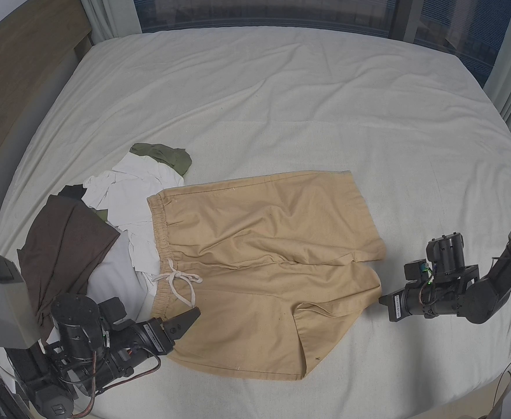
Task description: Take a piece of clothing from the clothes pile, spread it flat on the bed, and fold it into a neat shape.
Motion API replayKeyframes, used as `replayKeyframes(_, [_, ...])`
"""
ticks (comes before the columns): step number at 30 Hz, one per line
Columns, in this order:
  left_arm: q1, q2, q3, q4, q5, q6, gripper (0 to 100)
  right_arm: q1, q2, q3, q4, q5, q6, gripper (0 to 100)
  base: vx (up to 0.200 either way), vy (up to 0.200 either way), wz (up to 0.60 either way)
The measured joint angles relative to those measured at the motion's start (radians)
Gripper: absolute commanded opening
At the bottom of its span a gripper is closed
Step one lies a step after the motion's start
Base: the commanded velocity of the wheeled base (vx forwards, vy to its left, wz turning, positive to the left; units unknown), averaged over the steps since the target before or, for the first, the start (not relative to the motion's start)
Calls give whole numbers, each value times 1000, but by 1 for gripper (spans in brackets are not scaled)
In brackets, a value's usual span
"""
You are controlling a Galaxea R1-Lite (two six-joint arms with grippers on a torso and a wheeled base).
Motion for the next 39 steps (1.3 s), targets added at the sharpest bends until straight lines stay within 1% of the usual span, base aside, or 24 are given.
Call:
replayKeyframes(8, [0,-7,0,0,0,-1,100,-2,-26,-68,-7,-3,29,100,0,0,0])
replayKeyframes(11, [0,-10,0,0,0,-3,100,-5,-40,-92,-16,-29,39,100,0,0,0])
replayKeyframes(14, [0,-11,0,0,0,-7,100,-7,-66,-96,-17,-39,54,100,0,0,0])
replayKeyframes(23, [-10,-11,0,0,0,-11,100,-5,-131,-5,-22,-34,204,100,0,0,0])
replayKeyframes(27, [-14,-10,0,0,0,-11,100,27,-147,39,-22,-14,299,100,0,0,0])
replayKeyframes(29, [-16,-10,0,0,0,-12,100,66,-153,52,-22,-7,360,100,0,0,0])
replayKeyframes(30, [-16,-10,0,0,0,-13,100,95,-155,57,-22,-6,404,100,0,0,0])
replayKeyframes(31, [-16,-10,0,0,0,-14,100,110,-156,58,-22,-6,428,100,0,0,0])
replayKeyframes(34, [-17,-8,0,0,0,-19,100,205,-158,47,-20,-5,587,100,0,0,0])
replayKeyframes(35, [-17,-8,0,0,0,-20,100,233,-156,36,-18,-4,628,100,0,0,0])
replayKeyframes(37, [-18,-7,0,0,0,-23,100,288,-147,0,-8,-5,698,100,0,0,0])
replayKeyframes(39, [-20,-7,0,1,0,-24,100,332,-127,-57,13,-6,745,100,0,0,0])
